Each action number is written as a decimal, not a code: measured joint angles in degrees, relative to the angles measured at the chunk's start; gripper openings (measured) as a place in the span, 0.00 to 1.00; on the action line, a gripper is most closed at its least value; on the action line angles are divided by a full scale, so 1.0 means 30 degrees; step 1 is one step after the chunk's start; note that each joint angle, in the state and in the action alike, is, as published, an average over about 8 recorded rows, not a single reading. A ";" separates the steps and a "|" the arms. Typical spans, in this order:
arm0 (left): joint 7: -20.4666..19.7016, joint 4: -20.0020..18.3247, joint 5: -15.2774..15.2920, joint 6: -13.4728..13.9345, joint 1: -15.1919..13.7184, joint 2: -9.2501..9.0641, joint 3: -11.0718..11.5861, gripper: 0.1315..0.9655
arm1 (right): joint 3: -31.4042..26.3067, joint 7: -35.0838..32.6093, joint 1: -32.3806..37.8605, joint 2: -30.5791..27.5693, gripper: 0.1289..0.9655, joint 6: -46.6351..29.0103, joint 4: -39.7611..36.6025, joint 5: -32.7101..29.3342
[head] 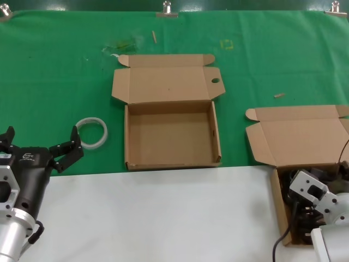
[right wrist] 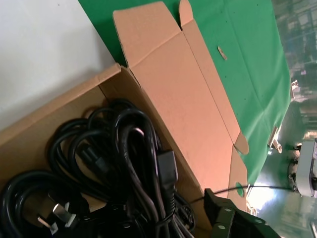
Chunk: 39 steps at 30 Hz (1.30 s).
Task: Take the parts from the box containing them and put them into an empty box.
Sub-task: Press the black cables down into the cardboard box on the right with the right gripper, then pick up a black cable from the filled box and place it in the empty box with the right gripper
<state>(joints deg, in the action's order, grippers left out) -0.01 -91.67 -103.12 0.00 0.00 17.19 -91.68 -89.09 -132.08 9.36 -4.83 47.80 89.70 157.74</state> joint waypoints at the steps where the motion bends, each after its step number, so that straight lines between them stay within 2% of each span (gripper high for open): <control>1: 0.0000 0.0000 0.0000 0.0000 0.0000 0.0000 0.0000 1.00 | 0.0043 -0.0030 -0.0016 0.0002 0.49 0.0012 0.0022 0.0000; 4: 0.0000 0.0000 0.0000 0.0000 0.0000 0.0000 0.0000 1.00 | 0.0171 -0.0132 -0.0054 0.0007 0.49 0.0041 0.0069 0.0000; 12: 0.0000 0.0000 0.0000 0.0000 0.0000 0.0000 0.0000 1.00 | 0.0492 -0.0568 0.0069 0.0013 0.28 0.0003 -0.0038 -0.0001; 21: 0.0000 0.0000 0.0000 0.0000 0.0000 0.0000 0.0000 1.00 | 0.0602 -0.0859 0.0296 0.0016 0.12 -0.0229 -0.0431 -0.0001; 32: 0.0000 0.0000 0.0000 0.0000 0.0000 0.0000 0.0000 1.00 | 0.0564 -0.0774 0.0260 0.0015 0.09 -0.0314 -0.0479 -0.0001; 39: 0.0000 0.0000 0.0000 0.0000 0.0000 0.0000 0.0000 1.00 | 0.0261 -0.0337 0.0013 0.0016 0.09 0.0252 0.0683 -0.0001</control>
<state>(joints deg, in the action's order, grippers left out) -0.01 -91.67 -103.12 0.00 0.00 17.19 -91.68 -88.30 -133.09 9.40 -4.78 48.56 91.75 157.74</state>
